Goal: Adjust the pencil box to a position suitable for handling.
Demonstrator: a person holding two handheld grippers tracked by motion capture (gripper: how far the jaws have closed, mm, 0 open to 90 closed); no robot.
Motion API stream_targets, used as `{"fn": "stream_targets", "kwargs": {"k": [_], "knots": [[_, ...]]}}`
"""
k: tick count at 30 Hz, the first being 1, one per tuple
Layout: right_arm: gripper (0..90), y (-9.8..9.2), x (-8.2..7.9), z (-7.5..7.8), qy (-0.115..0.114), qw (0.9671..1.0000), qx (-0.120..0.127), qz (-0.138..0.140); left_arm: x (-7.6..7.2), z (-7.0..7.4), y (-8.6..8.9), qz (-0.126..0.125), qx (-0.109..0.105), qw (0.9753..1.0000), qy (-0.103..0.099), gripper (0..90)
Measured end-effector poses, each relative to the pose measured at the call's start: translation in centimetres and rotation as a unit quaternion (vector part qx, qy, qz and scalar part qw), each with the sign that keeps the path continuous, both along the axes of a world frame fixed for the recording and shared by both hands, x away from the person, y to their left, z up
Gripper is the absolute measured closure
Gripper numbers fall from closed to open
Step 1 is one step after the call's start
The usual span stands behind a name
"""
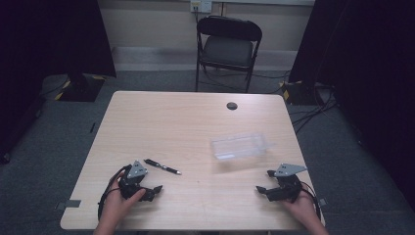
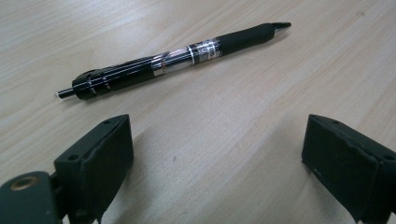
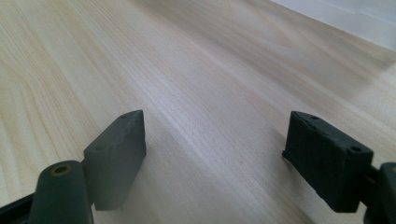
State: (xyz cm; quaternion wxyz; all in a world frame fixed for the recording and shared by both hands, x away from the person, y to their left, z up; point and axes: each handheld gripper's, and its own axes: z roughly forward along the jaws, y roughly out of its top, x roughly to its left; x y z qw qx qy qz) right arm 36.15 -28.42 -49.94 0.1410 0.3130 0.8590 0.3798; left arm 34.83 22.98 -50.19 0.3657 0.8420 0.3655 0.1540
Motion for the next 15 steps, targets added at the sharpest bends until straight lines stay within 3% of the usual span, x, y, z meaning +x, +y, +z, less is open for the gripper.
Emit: {"fn": "stream_targets", "kwargs": {"k": [2,15], "knots": [[15.5,0.12,-0.02,-0.03,0.001,1.0000,-0.004,0.008,0.00,0.00,0.00,0.000,0.000,1.0000,0.000,8.8],[15.5,0.13,-0.01,-0.03,0.000,1.0000,-0.004,0.006,0.00,0.00,0.00,0.000,0.000,1.0000,0.000,8.8]]}}
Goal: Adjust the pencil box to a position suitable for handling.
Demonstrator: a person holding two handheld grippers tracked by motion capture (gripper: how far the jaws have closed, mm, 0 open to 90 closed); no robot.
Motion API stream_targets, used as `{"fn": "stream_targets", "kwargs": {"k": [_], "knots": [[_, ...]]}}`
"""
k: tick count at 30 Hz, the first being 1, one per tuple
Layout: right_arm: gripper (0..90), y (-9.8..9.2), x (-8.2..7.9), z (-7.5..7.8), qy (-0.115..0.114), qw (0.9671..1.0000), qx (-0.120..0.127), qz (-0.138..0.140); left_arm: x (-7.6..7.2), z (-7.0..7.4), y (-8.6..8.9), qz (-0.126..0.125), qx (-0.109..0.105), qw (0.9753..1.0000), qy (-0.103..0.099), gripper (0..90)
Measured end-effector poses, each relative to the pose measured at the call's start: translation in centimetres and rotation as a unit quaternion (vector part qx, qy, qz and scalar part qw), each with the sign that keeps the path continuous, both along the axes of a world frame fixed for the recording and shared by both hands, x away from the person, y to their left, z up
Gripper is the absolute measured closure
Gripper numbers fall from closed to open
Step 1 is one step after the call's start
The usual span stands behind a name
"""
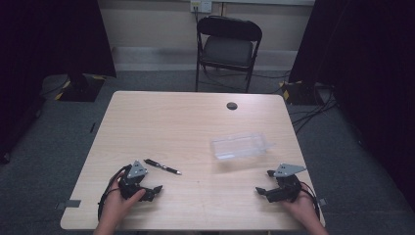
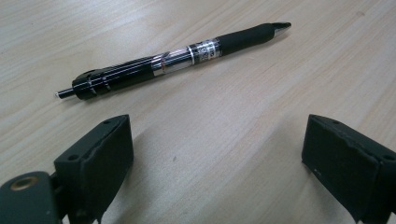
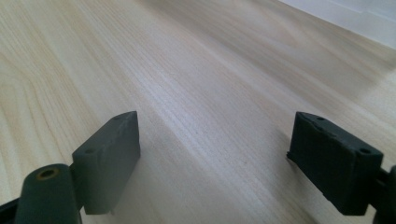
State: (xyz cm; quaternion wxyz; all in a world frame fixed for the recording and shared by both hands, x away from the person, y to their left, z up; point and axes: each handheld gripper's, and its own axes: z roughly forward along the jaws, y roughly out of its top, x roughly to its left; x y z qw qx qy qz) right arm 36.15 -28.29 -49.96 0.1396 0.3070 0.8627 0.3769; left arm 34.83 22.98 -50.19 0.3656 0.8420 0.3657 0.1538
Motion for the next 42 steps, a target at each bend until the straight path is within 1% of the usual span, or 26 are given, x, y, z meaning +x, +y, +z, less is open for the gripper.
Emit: {"fn": "stream_targets", "kwargs": {"k": [6,8,9,12,14,18,19,22,23,26,29,34,38,39,42], "knots": [[16.2,0.0,0.0,0.1,0.001,1.0000,-0.001,-0.003,0.0,0.0,0.0,0.000,0.000,1.0000,0.000,8.8],[17.1,0.1,0.0,0.1,0.003,1.0000,-0.004,-0.004,0.0,0.0,0.0,0.000,0.000,1.0000,0.000,8.8],[18.8,0.1,0.0,0.3,0.008,0.9999,-0.006,-0.007,0.0,0.0,0.0,0.000,0.000,1.0000,0.000,8.8],[19.0,0.2,0.0,0.3,0.010,0.9999,-0.007,-0.007,0.0,0.0,0.0,0.000,0.000,1.0000,0.000,8.8],[20.2,0.3,0.1,0.5,0.017,0.9998,-0.003,-0.008,0.0,0.0,0.0,0.000,0.000,1.0000,0.000,8.8],[20.3,0.5,0.2,0.8,0.023,0.9996,0.003,-0.013,0.0,0.0,0.0,0.000,0.000,1.0000,0.000,8.8],[20.4,0.6,0.3,0.9,0.019,0.9998,0.003,-0.007,0.0,0.0,0.0,0.000,-0.001,1.0000,-0.001,8.8],[21.4,0.8,0.3,1.2,0.019,0.9998,0.003,-0.004,0.0,0.0,0.0,0.000,0.000,1.0000,0.000,8.8],[21.9,1.0,0.3,1.3,0.015,0.9999,0.002,0.002,0.0,0.0,0.0,0.000,0.000,1.0000,-0.001,8.8],[22.6,1.2,0.5,1.6,0.017,0.9998,0.004,0.010,0.0,0.0,0.0,0.000,0.000,1.0000,0.000,8.8],[23.1,1.3,0.7,2.0,0.018,0.9998,0.008,0.009,0.0,0.0,0.0,0.000,0.000,1.0000,0.000,8.8],[23.5,1.5,1.1,2.8,0.019,0.9995,0.022,0.008,0.0,0.0,0.0,0.000,0.000,1.0000,0.000,8.8],[23.7,1.7,1.3,3.3,0.017,0.9997,0.016,0.010,0.0,0.0,0.0,0.000,0.000,1.0000,0.000,8.8],[23.9,1.9,1.4,3.6,0.014,0.9997,0.013,0.015,0.0,0.0,0.0,0.000,0.000,1.0000,0.000,8.8],[23.9,2.2,1.4,3.9,0.013,0.9997,0.011,0.019,0.0,0.0,0.0,0.000,0.000,1.0000,0.000,8.8]]}}
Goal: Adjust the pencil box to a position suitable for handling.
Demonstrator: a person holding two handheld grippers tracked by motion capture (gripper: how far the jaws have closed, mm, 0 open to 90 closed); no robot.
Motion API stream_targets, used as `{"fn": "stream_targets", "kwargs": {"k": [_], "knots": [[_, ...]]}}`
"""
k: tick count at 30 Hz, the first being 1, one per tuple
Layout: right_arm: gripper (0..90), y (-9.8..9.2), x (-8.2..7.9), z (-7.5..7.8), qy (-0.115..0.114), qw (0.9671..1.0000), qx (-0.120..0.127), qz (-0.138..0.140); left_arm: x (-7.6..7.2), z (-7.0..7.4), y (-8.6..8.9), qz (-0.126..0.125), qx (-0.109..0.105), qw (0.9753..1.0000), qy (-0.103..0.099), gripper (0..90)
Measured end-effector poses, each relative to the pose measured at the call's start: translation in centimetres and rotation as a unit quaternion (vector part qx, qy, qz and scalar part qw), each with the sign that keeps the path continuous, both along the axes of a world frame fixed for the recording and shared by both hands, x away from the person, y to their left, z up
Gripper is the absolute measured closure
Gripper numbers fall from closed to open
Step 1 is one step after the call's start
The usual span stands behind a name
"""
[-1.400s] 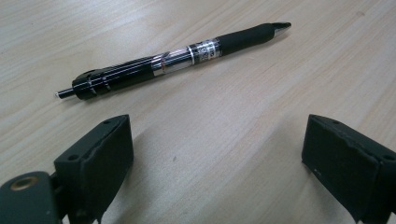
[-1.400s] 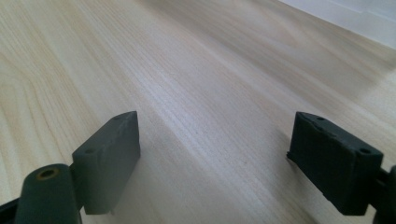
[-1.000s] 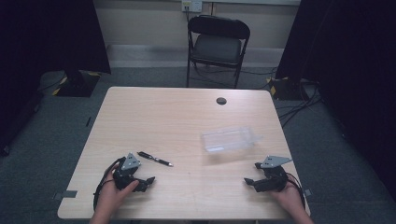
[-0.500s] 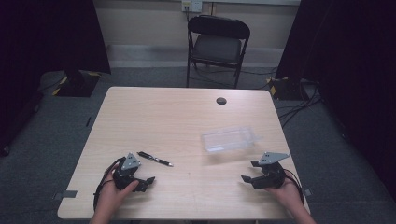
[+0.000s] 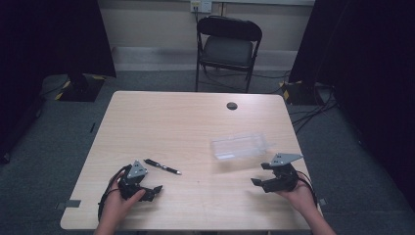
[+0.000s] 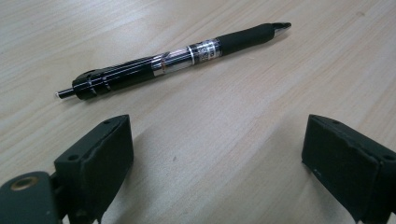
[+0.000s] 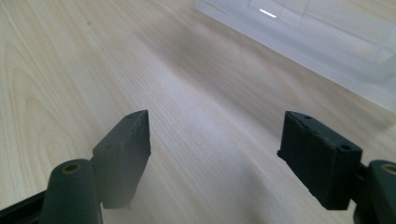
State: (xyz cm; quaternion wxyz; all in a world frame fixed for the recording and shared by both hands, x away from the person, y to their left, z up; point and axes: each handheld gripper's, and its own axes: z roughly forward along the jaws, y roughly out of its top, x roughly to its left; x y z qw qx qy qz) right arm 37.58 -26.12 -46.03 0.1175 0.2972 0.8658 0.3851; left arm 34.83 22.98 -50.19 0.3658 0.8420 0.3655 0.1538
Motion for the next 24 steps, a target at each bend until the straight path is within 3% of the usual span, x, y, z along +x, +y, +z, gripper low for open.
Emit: {"fn": "stream_targets", "kwargs": {"k": [24], "knots": [[24.8,5.4,1.7,4.8,-0.009,0.9988,0.004,0.049,0.0,0.0,0.0,0.000,0.000,1.0000,0.000,8.9]]}}
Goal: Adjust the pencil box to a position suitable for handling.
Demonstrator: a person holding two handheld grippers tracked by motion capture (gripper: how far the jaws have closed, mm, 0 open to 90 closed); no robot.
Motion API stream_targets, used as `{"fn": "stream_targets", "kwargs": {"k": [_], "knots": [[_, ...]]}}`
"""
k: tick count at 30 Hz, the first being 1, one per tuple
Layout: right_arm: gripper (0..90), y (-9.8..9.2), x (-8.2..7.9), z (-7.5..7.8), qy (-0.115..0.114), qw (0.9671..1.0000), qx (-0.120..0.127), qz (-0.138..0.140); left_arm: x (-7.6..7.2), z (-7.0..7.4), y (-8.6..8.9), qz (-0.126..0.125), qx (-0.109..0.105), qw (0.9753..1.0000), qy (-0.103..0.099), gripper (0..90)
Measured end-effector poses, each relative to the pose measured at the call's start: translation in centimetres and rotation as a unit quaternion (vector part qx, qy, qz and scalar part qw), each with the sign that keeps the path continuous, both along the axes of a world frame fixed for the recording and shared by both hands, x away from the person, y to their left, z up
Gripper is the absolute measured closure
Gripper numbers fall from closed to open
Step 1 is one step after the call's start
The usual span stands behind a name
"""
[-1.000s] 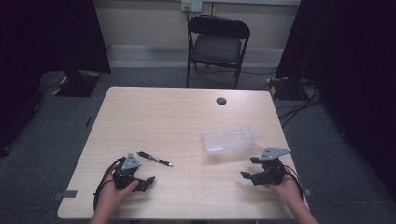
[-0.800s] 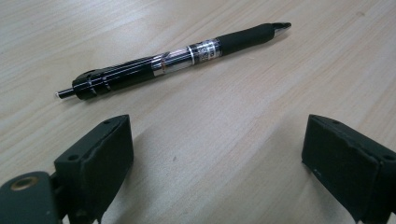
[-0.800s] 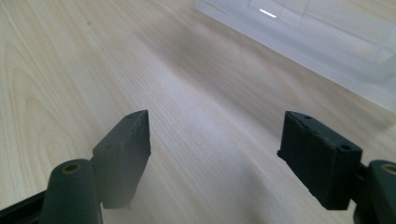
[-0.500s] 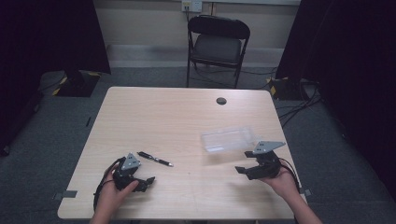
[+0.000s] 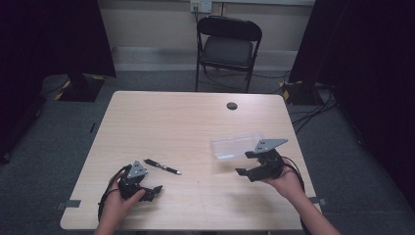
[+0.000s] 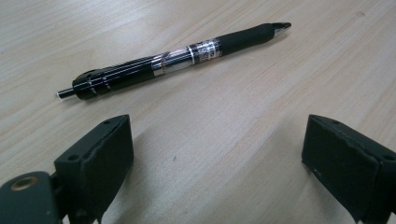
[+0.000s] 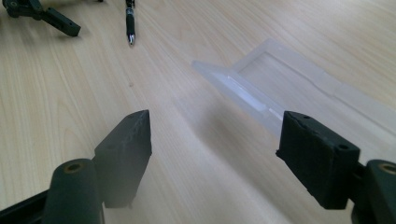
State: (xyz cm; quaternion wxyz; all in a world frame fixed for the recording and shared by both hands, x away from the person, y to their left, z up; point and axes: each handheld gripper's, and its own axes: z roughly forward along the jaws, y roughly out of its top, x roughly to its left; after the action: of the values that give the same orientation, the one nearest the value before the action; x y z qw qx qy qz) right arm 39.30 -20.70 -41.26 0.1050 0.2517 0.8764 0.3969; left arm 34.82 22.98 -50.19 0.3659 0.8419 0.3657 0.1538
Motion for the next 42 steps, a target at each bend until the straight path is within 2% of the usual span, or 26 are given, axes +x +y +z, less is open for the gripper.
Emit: {"fn": "stream_targets", "kwargs": {"k": [4,8,13,17,20,22,25,29,31,32,34,42], "knots": [[25.1,0.6,0.7,0.1,0.000,1.0000,-0.001,0.002,0.0,0.0,0.0,0.000,0.000,1.0000,0.000,8.8],[25.5,1.7,1.9,-0.4,-0.007,0.9997,-0.022,0.003,0.0,0.0,0.0,0.000,0.000,1.0000,0.000,8.8],[26.4,2.7,2.9,-1.0,-0.004,0.9997,-0.021,0.008,0.0,0.0,0.0,0.000,0.000,1.0000,0.000,8.9],[28.3,3.5,3.1,-1.2,0.003,0.9997,-0.017,0.017,0.0,0.0,0.0,0.000,0.000,1.0000,0.000,8.9],[30.4,4.8,3.0,-1.9,-0.006,0.9989,-0.033,0.034,0.0,0.0,0.0,0.000,0.000,1.0000,0.000,8.9],[31.9,5.0,3.0,-2.1,-0.007,0.9987,-0.034,0.037,0.0,0.0,0.0,0.000,0.000,1.0000,0.000,8.8],[40.8,5.8,2.9,-2.5,-0.003,0.9980,-0.037,0.051,0.0,0.0,0.0,0.000,0.000,1.0000,0.000,8.8],[46.6,5.9,2.9,-2.7,0.002,0.9978,-0.033,0.057,0.0,0.0,0.0,0.000,0.000,1.0000,0.000,8.9],[56.7,5.5,2.8,-2.6,0.005,0.9981,-0.033,0.051,0.0,0.0,0.0,0.000,0.000,1.0000,0.000,8.9],[56.7,5.5,2.8,-2.6,0.005,0.9981,-0.033,0.051,0.0,0.0,0.0,0.000,0.000,1.0000,0.000,8.9],[62.8,5.1,2.8,-2.6,0.014,0.9979,-0.024,0.058,0.0,0.0,0.0,0.000,0.000,1.0000,0.000,8.9],[64.7,2.2,1.7,-2.3,0.022,0.9974,-0.028,0.062,-0.1,0.0,0.0,0.004,-0.002,1.0000,0.001,8.9]]}}
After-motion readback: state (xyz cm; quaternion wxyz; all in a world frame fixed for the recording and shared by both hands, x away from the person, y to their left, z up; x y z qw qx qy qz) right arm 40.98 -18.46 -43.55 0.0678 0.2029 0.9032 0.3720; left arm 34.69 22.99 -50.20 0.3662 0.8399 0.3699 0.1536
